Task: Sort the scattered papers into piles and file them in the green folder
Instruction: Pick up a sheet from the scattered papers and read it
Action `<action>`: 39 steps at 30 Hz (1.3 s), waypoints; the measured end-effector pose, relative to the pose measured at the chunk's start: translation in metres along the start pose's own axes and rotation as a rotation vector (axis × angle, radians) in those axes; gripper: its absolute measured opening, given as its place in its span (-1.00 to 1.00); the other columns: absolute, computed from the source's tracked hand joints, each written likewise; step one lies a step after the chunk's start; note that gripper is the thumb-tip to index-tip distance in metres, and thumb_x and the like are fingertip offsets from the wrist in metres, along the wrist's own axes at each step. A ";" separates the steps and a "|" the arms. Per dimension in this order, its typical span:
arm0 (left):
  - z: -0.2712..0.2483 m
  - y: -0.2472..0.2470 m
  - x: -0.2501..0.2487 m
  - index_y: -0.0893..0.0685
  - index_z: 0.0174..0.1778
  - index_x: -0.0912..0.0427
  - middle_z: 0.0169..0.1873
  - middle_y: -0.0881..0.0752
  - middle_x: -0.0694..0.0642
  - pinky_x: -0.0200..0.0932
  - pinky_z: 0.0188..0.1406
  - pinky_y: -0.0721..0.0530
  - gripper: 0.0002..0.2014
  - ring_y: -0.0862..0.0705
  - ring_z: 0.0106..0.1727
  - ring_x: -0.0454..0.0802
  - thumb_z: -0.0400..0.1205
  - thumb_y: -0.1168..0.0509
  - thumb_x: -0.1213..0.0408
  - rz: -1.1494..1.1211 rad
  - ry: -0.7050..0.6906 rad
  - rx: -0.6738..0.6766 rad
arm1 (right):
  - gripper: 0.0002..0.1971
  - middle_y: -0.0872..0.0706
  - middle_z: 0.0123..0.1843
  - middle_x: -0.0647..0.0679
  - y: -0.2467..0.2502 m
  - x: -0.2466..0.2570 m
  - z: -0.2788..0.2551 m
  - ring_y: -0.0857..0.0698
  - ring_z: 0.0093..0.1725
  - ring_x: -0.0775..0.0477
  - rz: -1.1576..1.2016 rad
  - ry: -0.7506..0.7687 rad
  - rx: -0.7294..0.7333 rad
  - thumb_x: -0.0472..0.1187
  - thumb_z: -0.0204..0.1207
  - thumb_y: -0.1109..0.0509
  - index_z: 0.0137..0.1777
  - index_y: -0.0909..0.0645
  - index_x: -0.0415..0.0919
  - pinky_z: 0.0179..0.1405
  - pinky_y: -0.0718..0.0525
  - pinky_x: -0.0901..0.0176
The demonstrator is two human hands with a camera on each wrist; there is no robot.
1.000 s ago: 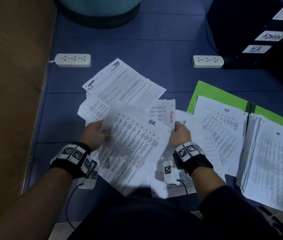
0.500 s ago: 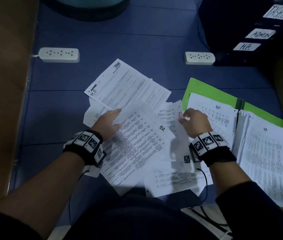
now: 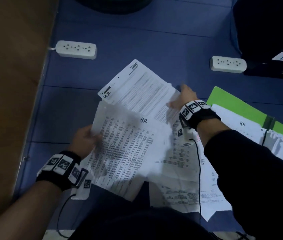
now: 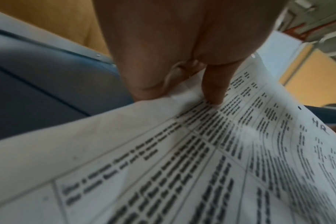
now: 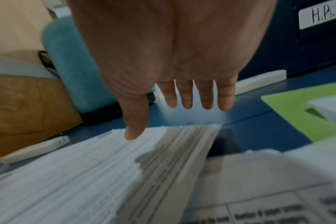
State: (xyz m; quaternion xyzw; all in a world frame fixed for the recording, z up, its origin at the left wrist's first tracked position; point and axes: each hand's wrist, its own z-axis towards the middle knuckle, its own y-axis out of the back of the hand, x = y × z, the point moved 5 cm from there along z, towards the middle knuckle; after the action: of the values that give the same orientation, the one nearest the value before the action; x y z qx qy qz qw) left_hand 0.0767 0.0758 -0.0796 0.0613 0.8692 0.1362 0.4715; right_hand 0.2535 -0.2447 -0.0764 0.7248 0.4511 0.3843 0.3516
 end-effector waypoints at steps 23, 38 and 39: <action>-0.001 -0.003 -0.006 -0.64 -0.02 0.16 -0.12 -0.76 0.03 -0.26 -0.14 -0.72 -0.75 -0.72 -0.07 -0.07 0.71 -0.09 0.51 -0.528 0.052 -0.099 | -0.84 -0.76 -0.17 0.08 0.003 -0.006 -0.116 -0.69 -0.17 0.02 0.829 0.239 -0.020 -0.30 0.49 -0.39 -0.12 -0.63 0.02 -0.10 -0.66 0.09; 0.009 0.024 0.021 -0.59 0.27 0.37 0.15 -0.68 0.32 -0.10 0.05 -0.53 -0.67 -0.65 0.15 0.24 0.60 -0.32 0.34 0.159 0.165 -0.400 | -0.45 -0.57 0.32 -0.17 -0.061 -0.023 -0.140 -0.53 0.30 -0.19 0.462 -0.065 -0.072 0.11 0.52 -0.40 0.38 -0.47 -0.22 0.24 -0.51 -0.02; 0.009 0.023 0.022 -0.63 0.15 0.42 0.08 -0.70 0.34 -0.12 -0.04 -0.48 -0.74 -0.65 0.08 0.25 0.62 -0.29 0.33 0.213 0.138 -0.383 | -0.32 -0.47 0.40 -0.20 -0.059 -0.022 -0.135 -0.44 0.38 -0.25 0.372 -0.122 -0.117 0.12 0.46 -0.46 0.46 -0.37 -0.24 0.29 -0.47 -0.09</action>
State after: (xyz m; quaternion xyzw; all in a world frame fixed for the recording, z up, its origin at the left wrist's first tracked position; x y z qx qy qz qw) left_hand 0.0713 0.1046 -0.0950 0.0525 0.8463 0.3515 0.3968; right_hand 0.1059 -0.2226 -0.0703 0.7960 0.2640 0.4234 0.3427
